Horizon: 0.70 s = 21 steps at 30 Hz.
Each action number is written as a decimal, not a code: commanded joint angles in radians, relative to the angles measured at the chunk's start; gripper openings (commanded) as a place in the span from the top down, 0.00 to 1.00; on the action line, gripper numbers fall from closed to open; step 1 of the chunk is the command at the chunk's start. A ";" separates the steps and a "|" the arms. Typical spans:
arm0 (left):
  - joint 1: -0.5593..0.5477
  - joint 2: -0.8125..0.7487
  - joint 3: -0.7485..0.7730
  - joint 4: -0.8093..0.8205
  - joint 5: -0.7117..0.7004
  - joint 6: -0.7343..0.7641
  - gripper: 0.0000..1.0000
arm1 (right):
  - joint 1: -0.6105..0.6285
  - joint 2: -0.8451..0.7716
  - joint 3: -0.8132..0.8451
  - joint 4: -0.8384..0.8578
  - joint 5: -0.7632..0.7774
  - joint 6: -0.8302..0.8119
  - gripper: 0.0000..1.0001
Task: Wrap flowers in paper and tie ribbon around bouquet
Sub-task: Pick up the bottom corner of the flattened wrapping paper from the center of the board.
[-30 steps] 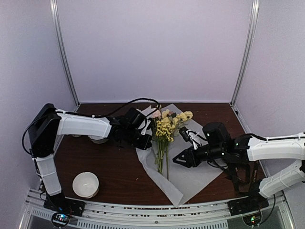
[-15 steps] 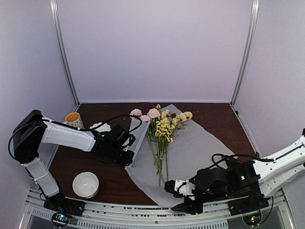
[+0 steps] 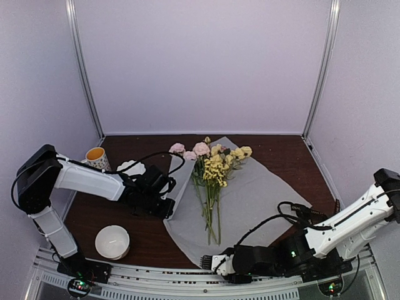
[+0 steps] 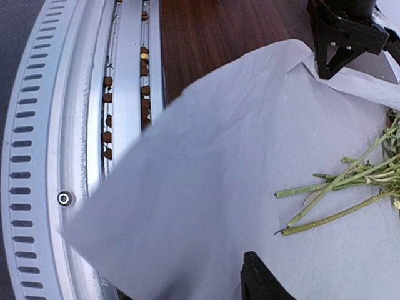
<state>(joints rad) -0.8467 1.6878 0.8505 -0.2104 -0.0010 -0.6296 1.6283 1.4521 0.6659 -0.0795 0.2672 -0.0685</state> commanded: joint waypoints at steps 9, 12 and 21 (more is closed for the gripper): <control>0.012 -0.177 -0.118 0.033 -0.040 -0.024 0.76 | -0.052 -0.025 0.052 -0.068 -0.036 -0.003 1.00; 0.003 -0.356 -0.207 0.069 -0.118 -0.011 0.35 | -0.110 -0.087 0.049 -0.107 -0.147 -0.033 1.00; -0.296 -0.805 -0.417 0.280 -0.218 0.470 0.29 | -0.317 -0.108 0.149 -0.356 -0.602 -0.150 1.00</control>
<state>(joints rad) -1.0157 0.9115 0.4717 -0.0647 -0.2024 -0.4431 1.3911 1.3373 0.7650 -0.2905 -0.0872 -0.1600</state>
